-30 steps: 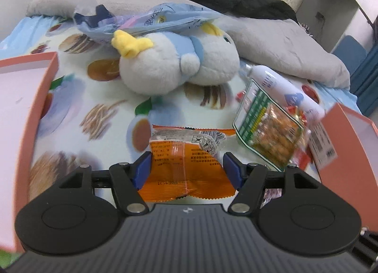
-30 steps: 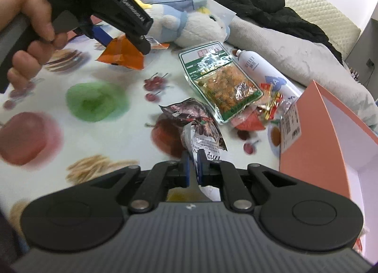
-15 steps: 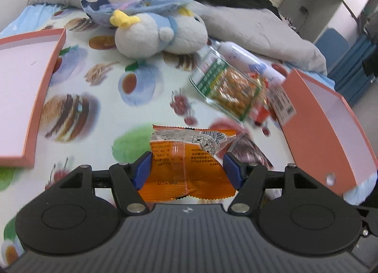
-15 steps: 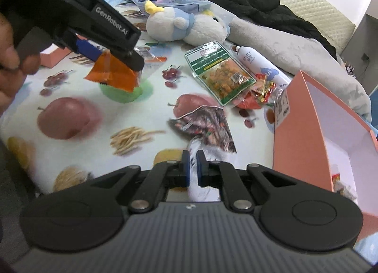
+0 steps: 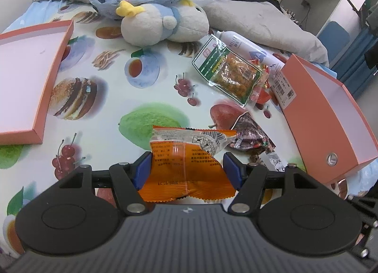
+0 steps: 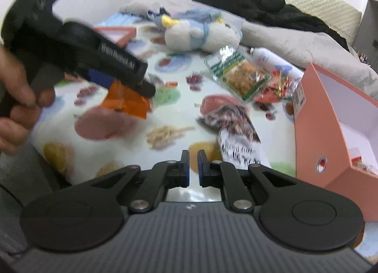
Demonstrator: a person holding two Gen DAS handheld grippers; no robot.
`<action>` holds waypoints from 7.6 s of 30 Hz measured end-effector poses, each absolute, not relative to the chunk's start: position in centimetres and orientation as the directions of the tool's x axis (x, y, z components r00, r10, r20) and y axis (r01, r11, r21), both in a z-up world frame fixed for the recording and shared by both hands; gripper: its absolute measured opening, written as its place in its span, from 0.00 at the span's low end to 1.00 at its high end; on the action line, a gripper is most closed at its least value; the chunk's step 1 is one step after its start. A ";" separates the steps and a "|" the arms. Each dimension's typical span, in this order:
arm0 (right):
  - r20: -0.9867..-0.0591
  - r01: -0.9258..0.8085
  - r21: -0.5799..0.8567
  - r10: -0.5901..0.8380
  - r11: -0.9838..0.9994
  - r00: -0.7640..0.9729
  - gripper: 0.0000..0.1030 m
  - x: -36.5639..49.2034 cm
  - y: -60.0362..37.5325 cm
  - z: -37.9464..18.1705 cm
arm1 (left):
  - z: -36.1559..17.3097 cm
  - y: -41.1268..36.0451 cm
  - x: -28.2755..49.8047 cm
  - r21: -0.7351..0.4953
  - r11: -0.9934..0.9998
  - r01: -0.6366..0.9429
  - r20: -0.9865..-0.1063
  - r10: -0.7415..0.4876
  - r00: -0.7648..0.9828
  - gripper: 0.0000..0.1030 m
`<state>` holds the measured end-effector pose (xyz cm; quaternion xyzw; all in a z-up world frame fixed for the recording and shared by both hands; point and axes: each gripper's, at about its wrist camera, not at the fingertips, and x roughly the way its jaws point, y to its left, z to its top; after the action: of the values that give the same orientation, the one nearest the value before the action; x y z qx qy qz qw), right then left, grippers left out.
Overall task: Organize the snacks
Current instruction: 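Lift both held bags up from the bed, then carry both held bags over the open pink box, then open both tools to drop the bags into the pink box, then move both open tools toward the green-label snack pack on the bed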
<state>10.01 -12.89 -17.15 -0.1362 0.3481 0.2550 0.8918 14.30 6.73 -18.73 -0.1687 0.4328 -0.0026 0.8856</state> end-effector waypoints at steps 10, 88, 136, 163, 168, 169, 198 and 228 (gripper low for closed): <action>-0.644 -0.488 0.007 0.378 0.873 0.666 0.73 12.8 -14.3 -17.1 | -19.3 7.4 14.5 -0.292 0.946 -0.140 -0.774 -0.147 0.616 0.68; -0.787 -0.246 0.031 0.175 0.969 0.592 0.45 17.7 -17.0 -21.7 | -19.9 4.6 16.6 -0.212 0.967 -0.141 -0.842 -0.107 0.529 0.84; -0.681 -0.242 0.037 0.202 0.970 0.704 0.42 18.0 -18.5 -14.7 | -14.5 1.7 17.8 -0.274 0.961 -0.019 -0.724 -0.194 0.662 0.43; -0.454 -0.090 0.028 0.093 0.996 0.886 0.42 22.8 -27.0 -2.0 | -0.7 -5.9 25.4 -0.298 0.939 0.174 -0.531 -0.314 0.787 0.42; -0.481 -0.032 0.032 0.043 0.999 0.876 0.42 23.4 -30.5 -2.5 | -0.8 -9.1 27.4 -0.298 0.930 0.213 -0.547 -0.350 0.760 0.42; -0.489 -0.019 0.032 0.033 0.999 0.871 0.42 23.5 -31.2 -2.9 | -0.9 -9.8 27.7 -0.296 0.929 0.220 -0.553 -0.355 0.754 0.42; -0.660 0.099 0.125 0.008 0.987 0.751 0.68 24.2 -39.3 -12.4 | -9.0 -19.0 31.3 -0.202 0.944 0.261 -0.729 -0.323 0.604 0.64; -0.419 -0.095 0.157 0.153 0.983 0.895 0.68 19.1 -30.7 -3.4 | 0.2 -8.2 23.3 -0.191 0.957 0.217 -0.534 -0.286 0.795 0.64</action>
<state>19.06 -30.68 -3.35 0.0663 0.2198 0.0640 0.9712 23.34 -8.16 0.18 -0.0598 0.2908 -0.1331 0.9456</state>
